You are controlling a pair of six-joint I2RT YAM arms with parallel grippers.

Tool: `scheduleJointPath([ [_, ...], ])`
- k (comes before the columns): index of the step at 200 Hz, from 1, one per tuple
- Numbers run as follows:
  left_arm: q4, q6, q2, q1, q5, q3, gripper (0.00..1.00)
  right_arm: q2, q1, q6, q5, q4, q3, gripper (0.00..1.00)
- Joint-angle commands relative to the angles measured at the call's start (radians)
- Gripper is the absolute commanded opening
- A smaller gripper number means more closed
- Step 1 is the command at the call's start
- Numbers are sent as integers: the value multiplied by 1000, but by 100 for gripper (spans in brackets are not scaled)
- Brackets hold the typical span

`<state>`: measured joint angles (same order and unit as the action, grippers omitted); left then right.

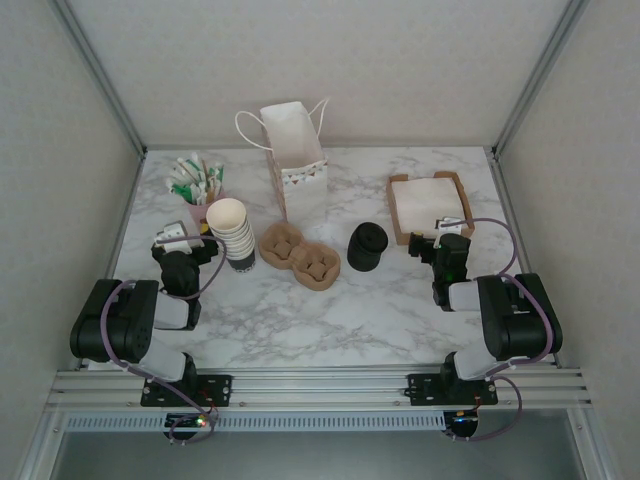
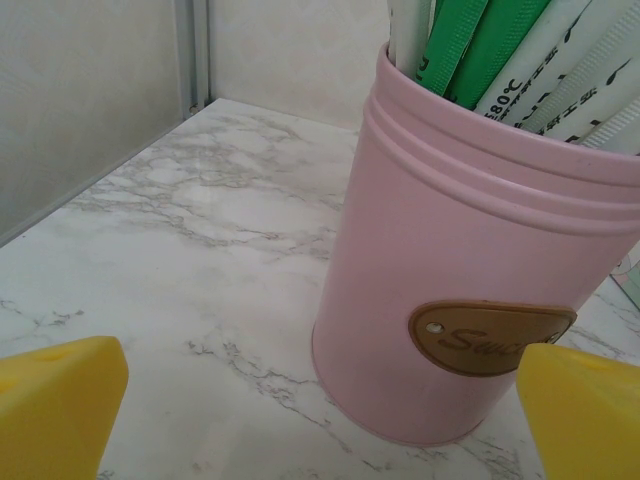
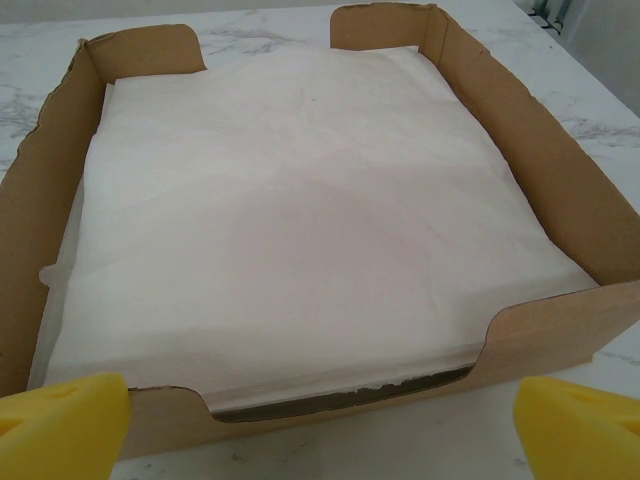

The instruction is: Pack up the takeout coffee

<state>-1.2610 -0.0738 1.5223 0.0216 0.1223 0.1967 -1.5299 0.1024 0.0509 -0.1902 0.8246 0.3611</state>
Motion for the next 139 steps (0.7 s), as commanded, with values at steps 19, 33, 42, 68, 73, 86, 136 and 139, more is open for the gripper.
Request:
scheduleJointPath([
  [19, -44, 14, 13, 9, -13, 21, 99, -12, -7, -13, -30, 29, 21, 99],
  [33, -44, 14, 13, 9, -13, 21, 100, -12, -7, -13, -31, 30, 21, 99],
  [42, -44, 14, 13, 9, -13, 21, 99, -12, -7, -13, -31, 28, 20, 99],
  [68, -44, 14, 13, 9, -13, 22, 100, -12, -8, -12, -31, 30, 21, 99],
  [73, -45, 14, 13, 9, -13, 21, 100, -13, -7, -13, -32, 28, 21, 99],
  [86, -44, 14, 13, 9, -13, 21, 99, -12, -7, -13, -32, 29, 20, 99],
  [136, -71, 46, -51, -4, -48, -24, 99, 72, -2, -19, -34, -99, 55, 99],
  [139, -76, 44, -62, -5, -42, -33, 100, 81, -1, -18, -38, -109, 55, 99],
])
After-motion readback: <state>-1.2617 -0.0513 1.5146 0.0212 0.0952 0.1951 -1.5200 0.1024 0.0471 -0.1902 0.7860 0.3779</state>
